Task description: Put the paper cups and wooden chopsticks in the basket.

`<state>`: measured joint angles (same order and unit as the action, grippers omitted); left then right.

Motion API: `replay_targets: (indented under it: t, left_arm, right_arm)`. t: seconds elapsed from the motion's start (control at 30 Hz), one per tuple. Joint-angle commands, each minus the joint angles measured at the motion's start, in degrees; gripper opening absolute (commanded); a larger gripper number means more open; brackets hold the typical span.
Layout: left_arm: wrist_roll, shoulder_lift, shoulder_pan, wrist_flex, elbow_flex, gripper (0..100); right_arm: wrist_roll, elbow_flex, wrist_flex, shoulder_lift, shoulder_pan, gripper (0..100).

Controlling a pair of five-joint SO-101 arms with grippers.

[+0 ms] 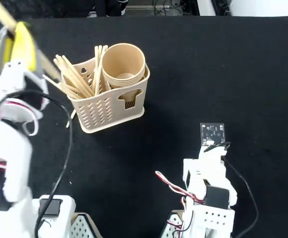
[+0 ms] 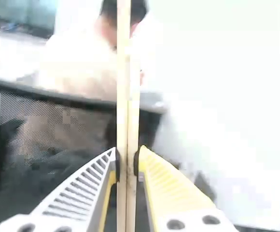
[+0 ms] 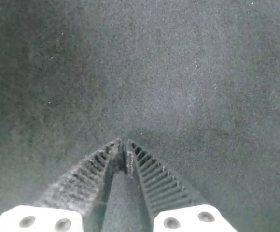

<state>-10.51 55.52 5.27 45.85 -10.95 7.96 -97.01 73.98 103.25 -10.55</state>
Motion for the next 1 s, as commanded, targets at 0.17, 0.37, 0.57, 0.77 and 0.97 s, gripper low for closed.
replay_targets:
  t: [0.17, 0.37, 0.57, 0.77, 0.97]
  left_arm:
    - [-0.4, 10.5, -5.5, -41.8, -37.1, 3]
    - [-0.4, 10.8, -5.6, -47.4, -48.1, 3]
    - [-0.4, 10.7, -5.7, -47.8, -54.3, 4]
    - [-0.5, 10.8, -8.8, -41.4, -54.2, 22]
    - [-0.9, 7.5, -4.0, -12.0, -29.2, 22]
  right_arm:
    - [-0.2, 0.5, 0.2, 3.8, 0.6, 1.3]
    - [-0.2, 0.5, 0.2, 3.8, 0.6, 1.3]
    - [-0.2, 0.5, 0.2, 3.8, 0.6, 1.3]
    - [-0.2, 0.5, 0.2, 3.8, 0.6, 1.3]
    - [-0.2, 0.5, 0.2, 3.8, 0.6, 1.3]
